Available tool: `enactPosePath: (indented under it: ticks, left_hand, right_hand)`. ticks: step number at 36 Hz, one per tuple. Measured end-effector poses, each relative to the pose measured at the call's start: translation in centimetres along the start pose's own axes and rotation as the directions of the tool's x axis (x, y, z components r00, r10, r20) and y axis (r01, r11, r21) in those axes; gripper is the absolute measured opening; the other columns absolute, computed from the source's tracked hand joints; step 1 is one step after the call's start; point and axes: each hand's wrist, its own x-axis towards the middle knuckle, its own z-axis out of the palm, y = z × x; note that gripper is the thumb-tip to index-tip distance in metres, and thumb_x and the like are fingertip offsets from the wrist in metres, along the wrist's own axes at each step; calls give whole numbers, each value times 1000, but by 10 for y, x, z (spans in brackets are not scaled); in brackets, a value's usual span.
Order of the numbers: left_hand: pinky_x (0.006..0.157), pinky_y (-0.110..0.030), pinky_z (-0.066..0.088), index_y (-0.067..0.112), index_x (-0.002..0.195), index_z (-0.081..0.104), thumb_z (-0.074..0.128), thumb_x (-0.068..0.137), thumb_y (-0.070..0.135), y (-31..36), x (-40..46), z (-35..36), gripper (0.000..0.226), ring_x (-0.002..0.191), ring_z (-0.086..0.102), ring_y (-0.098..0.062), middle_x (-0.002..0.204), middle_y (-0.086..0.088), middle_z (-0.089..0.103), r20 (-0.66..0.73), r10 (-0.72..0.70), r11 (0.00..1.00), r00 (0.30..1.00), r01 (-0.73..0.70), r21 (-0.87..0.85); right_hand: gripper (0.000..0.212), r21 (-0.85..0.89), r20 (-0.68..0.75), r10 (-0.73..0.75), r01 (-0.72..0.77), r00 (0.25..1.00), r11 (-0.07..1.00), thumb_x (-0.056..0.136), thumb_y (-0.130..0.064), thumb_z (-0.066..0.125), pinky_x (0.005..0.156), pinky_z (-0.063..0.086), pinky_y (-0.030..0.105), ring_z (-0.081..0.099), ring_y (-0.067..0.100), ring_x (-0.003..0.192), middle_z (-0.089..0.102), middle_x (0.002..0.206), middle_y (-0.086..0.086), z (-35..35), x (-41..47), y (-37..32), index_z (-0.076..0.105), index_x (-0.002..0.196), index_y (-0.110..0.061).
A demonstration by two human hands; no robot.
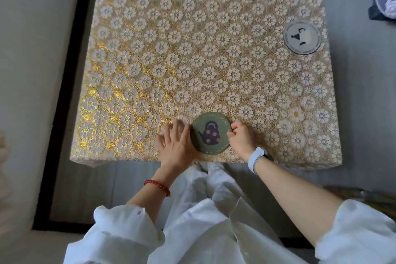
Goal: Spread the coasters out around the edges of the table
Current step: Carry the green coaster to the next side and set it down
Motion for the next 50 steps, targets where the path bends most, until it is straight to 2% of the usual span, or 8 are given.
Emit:
enactPosePath:
  ticks: [4,13,19,24,29,34,43,50]
  left_hand:
    - [112,-63,-5,30,143,-1,56,80,52,2,4,5,88,141,-18,-35,156,-8,-13,26,28,1000,999,-28,13]
    - [113,-61,-2,28,143,2,54,81,45,5,8,5,82,142,-14,-32,156,-8,-9,16,4,1000,1000,-4,18]
    - [113,-61,-1,28,142,2,55,79,50,6,11,7,86,142,-12,-34,156,-8,-8,15,0,999,1000,0,43]
    - [113,-62,-2,28,143,2,54,80,49,8,10,5,84,142,-13,-33,156,-8,-9,15,-4,999,1000,4,40]
    - [113,-63,-1,27,143,1,53,81,45,8,9,4,83,142,-13,-33,156,-8,-9,18,-6,999,1000,6,35]
    - [113,-62,-1,27,143,1,55,81,45,7,9,4,84,142,-12,-33,156,-8,-8,19,2,999,1000,-3,37]
    - [112,-62,2,26,142,3,57,79,43,8,10,3,85,142,-10,-34,156,-9,-5,10,-9,999,1000,9,51]
    - [113,-60,-6,26,142,-11,46,84,53,7,7,3,85,140,-21,-33,154,-10,-19,81,3,995,997,-11,101]
  right_hand:
    - [19,3,1,1,-1,1000,1000,87,-6,53,80,49,34,59,31,99,63,113,17,-1,0,0,54,106,-2]
    - [17,-43,-18,-58,57,998,997,86,-8,56,78,55,43,62,29,88,67,100,16,-3,5,0,56,102,-4]
    - [22,-102,-31,-123,119,992,988,86,-11,57,87,48,37,55,28,102,62,112,13,-3,4,2,57,107,-4]
    - [35,-73,-37,-136,133,990,988,86,-8,55,81,41,27,52,27,106,56,117,15,-4,1,0,50,121,-4]
    - [43,-74,11,-144,144,990,987,87,-8,53,98,44,42,51,27,109,48,123,13,-2,-5,0,44,129,-7]
    - [47,-70,23,-178,179,984,981,88,-7,50,79,40,20,50,19,97,44,127,14,-2,-8,0,38,133,-6]
    - [49,-54,69,-201,204,977,977,88,-5,50,91,40,23,50,25,111,43,130,16,-5,-6,2,35,135,-5]
    - [57,-141,172,-195,220,966,965,88,-10,52,87,44,25,51,24,111,34,136,14,-11,-6,-1,26,139,-6]
